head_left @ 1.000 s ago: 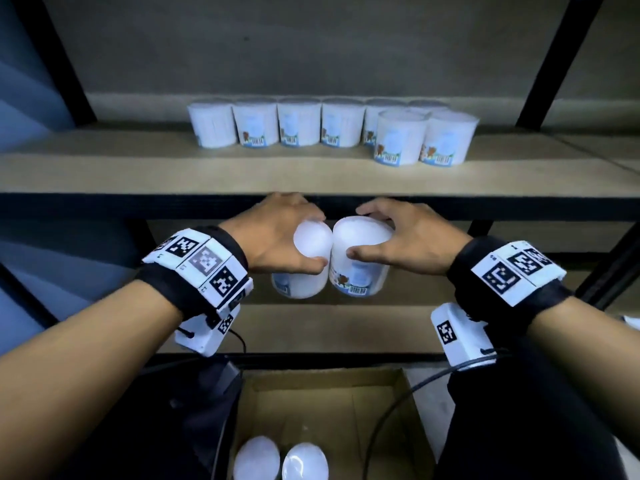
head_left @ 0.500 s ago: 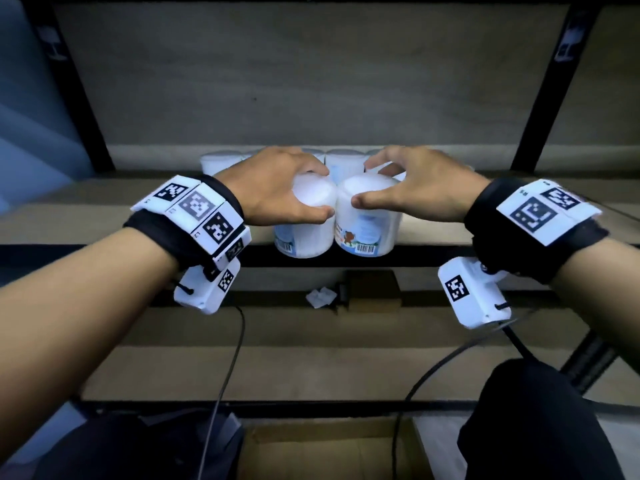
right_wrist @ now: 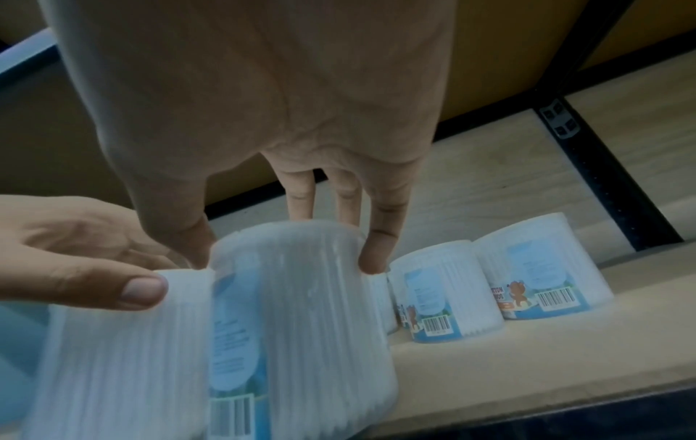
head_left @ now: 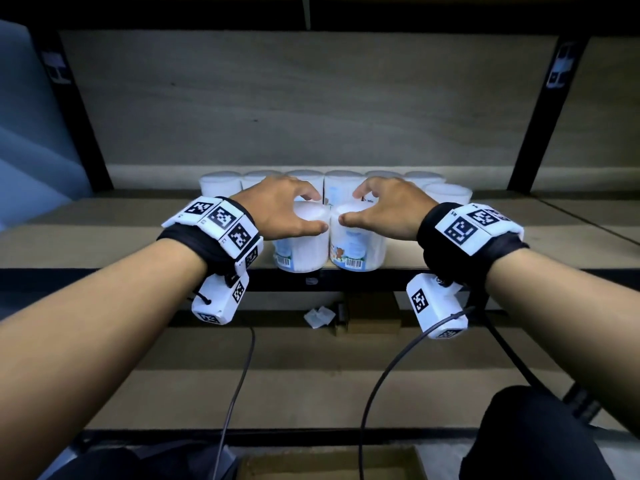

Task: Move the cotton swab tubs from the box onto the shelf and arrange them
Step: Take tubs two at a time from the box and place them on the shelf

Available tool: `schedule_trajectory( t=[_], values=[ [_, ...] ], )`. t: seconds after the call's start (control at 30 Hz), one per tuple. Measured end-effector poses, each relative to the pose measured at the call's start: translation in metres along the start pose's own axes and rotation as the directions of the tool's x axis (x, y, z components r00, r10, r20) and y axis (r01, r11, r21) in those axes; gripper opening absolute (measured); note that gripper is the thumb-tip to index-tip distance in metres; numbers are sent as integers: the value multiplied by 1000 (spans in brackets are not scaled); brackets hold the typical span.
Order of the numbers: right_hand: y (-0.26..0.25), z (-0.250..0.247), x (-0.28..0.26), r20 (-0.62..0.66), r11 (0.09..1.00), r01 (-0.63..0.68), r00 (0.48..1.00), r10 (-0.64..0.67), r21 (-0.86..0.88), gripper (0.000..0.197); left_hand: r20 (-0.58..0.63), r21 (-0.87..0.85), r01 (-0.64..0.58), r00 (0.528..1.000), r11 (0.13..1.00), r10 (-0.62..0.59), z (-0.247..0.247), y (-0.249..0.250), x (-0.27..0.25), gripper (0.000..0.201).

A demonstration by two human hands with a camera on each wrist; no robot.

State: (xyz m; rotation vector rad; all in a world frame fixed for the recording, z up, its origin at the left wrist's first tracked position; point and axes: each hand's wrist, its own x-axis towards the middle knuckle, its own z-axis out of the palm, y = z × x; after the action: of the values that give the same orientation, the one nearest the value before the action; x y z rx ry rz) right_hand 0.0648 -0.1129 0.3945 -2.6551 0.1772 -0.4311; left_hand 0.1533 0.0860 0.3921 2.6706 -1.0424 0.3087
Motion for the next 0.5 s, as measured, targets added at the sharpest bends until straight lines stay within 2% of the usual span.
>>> schedule_trajectory(
  t=[0.2, 0.3, 0.4, 0.5],
  values=[
    [2, -3, -6, -14, 993, 60, 998, -62, -105, 58, -24, -24, -31, 999, 999, 30, -2, -2, -5, 60],
    [-2, -10, -13, -26, 972, 148, 988, -155, -183, 37, -42, -13, -49, 998, 999, 48, -6, 0, -10, 59],
    [-6, -13, -20, -20, 959, 204, 977, -212, -197, 13, -44, 7, -92, 995, 996, 92, -14, 5, -16, 42],
    [-7, -12, -24, -26, 954, 228, 971, -237, -193, 20, -22, 32, -120, 992, 992, 121, -19, 12, -22, 25]
  ],
)
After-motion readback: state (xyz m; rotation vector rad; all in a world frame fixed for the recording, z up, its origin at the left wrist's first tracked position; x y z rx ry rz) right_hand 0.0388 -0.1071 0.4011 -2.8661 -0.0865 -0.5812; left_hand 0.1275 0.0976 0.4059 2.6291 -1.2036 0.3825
